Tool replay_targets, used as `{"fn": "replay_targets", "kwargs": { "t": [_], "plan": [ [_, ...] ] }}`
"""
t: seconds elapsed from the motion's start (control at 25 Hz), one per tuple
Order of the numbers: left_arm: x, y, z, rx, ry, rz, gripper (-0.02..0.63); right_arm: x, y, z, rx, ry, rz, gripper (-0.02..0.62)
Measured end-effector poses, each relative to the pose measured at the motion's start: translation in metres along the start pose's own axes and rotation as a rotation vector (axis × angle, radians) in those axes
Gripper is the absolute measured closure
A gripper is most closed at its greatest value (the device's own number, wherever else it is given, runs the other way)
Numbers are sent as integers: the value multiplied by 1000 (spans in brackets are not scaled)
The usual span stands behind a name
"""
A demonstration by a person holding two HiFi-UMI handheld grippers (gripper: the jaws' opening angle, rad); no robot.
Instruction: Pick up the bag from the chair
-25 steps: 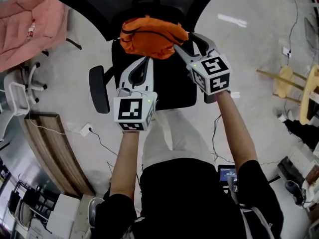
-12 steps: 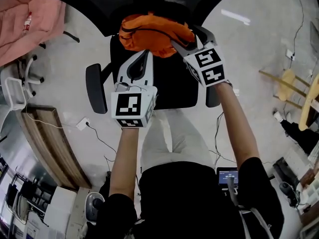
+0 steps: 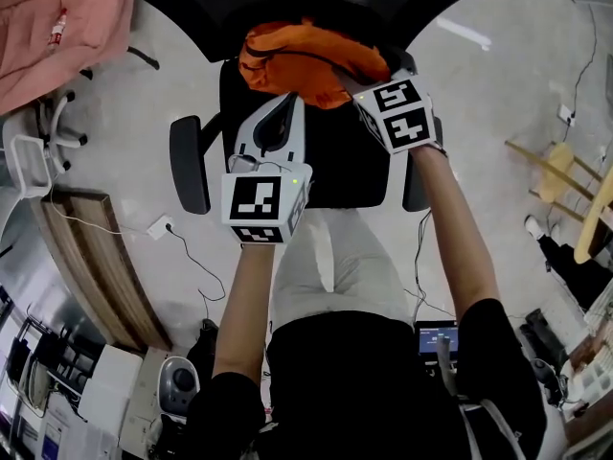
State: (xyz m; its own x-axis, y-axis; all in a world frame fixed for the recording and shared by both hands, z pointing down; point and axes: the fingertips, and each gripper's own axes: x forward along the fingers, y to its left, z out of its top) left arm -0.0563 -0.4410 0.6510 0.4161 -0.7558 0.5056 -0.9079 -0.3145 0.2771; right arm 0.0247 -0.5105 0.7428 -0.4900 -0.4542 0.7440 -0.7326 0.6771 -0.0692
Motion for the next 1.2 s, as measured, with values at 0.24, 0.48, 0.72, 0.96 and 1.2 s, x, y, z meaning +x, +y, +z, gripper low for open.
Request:
{"fn": "replay_targets", "kwargs": {
  "t": [0.24,0.48,0.72,0.96,1.2],
  "plan": [
    [6,7,-10,-16,18,12,598,14,-9,-6,-15,18,-26,296],
    [2,14,-12,-27,20,23,597,12,-9,-9,-17,26,-37,407],
    [2,7,-11,-12,27,17,597,8,-1,-11,-31,38,-28,486],
    [-6,1,2,-2,14,10,597,3,14,-9,-56,53,-16,546],
    [-14,-10,12,23,3,5,597,-13,28,-5,-45,30,1,571]
  ]
}}
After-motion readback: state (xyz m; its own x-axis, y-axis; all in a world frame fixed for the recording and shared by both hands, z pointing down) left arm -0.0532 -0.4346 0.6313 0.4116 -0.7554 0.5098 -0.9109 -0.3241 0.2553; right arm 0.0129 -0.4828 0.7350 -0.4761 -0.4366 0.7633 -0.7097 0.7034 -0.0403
